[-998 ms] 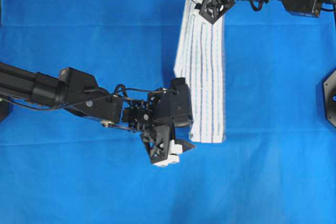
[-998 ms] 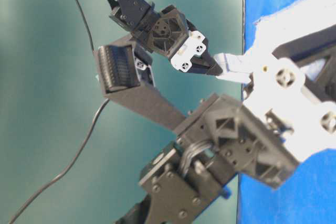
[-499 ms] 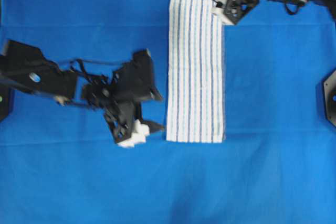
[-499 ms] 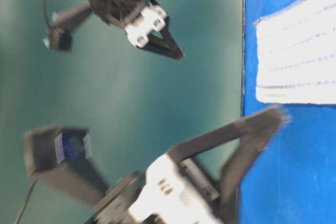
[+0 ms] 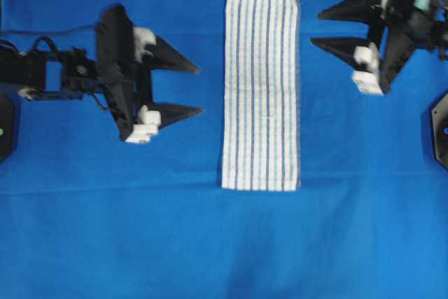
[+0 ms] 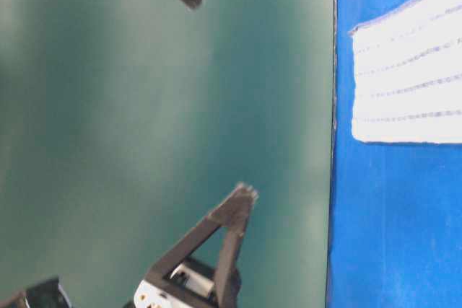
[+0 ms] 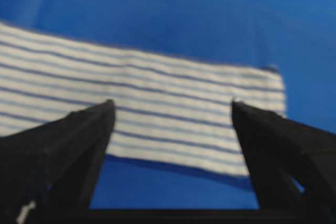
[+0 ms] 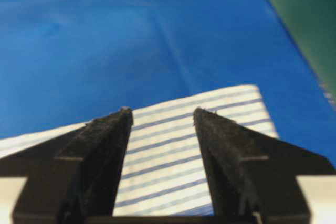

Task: Fold the blue towel.
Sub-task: 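Open both grippers and withdraw them sideways from the strip, then move both grippers to the strip's top end corners and grasp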

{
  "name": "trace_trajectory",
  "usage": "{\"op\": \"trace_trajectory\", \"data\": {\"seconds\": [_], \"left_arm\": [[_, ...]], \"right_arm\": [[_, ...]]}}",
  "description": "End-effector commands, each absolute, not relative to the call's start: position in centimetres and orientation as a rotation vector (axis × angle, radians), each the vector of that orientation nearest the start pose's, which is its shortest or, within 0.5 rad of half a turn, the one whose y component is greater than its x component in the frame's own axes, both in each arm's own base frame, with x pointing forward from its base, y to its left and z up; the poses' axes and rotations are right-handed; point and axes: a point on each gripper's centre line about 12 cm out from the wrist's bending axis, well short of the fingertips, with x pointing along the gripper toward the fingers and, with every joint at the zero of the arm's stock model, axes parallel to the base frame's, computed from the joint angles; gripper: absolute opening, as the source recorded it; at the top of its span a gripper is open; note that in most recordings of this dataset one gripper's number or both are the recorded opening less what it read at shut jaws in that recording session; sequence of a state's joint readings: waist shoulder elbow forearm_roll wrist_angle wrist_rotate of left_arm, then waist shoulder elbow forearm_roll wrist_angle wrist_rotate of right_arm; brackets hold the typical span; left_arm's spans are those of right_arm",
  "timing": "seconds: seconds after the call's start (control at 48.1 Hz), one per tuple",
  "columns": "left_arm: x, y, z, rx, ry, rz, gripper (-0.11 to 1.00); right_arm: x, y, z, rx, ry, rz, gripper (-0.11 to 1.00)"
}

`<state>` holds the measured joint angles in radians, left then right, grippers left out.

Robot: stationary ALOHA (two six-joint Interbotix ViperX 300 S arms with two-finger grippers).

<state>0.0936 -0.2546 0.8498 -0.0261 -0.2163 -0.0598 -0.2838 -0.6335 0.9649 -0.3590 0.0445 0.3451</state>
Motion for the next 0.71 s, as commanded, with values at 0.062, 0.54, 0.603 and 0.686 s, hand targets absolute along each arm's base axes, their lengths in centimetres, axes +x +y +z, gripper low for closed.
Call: {"op": "trace_trajectory", "data": {"seconds": [0.062,0.54,0.603,0.686], "left_arm": [[32.6,4.2,23.5,-0.094,0.289,0.141,0.84],[34.2,6.2,23.7,-0.093,0.255,0.194,0.84],[34.9,7.7,23.3,-0.095,0.268,0.229,0.84],[35.7,9.7,22.5,-0.1,0.288,0.277,0.84]], "right_arm": [[24.1,-7.0,25.8,0.056,0.356,-0.288,0.56],[24.1,-9.2,24.7,0.076,0.39,-0.364,0.57],[24.2,-10.3,24.4,0.087,0.397,-0.399,0.57],[24.5,-11.9,23.9,0.102,0.411,-0.446,0.59]]}}
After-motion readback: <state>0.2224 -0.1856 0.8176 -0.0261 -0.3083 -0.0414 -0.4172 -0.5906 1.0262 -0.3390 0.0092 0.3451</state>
